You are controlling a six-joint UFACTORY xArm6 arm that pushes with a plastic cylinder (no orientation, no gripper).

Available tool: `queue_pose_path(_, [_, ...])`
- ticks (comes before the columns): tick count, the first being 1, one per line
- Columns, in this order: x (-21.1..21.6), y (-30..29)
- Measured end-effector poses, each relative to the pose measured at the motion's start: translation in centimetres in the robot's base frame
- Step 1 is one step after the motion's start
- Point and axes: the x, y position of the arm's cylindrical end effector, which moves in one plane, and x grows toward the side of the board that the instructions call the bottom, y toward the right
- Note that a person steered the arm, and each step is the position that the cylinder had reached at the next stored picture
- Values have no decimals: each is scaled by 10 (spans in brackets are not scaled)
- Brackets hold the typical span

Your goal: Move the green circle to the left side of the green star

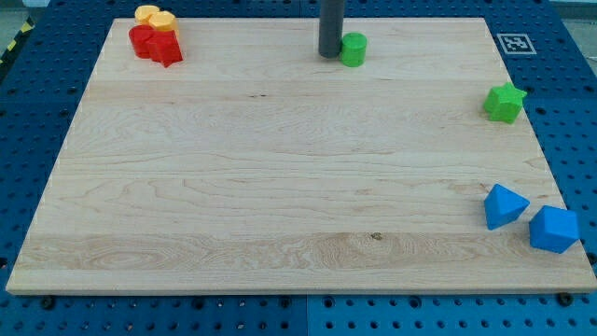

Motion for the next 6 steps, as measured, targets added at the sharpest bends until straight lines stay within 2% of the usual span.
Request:
queue_pose_path(2, [-25, -3])
queue_pose_path(3, [-25, 7])
queue_pose_path(4, [-16, 28])
queue_pose_path(6, [34, 63])
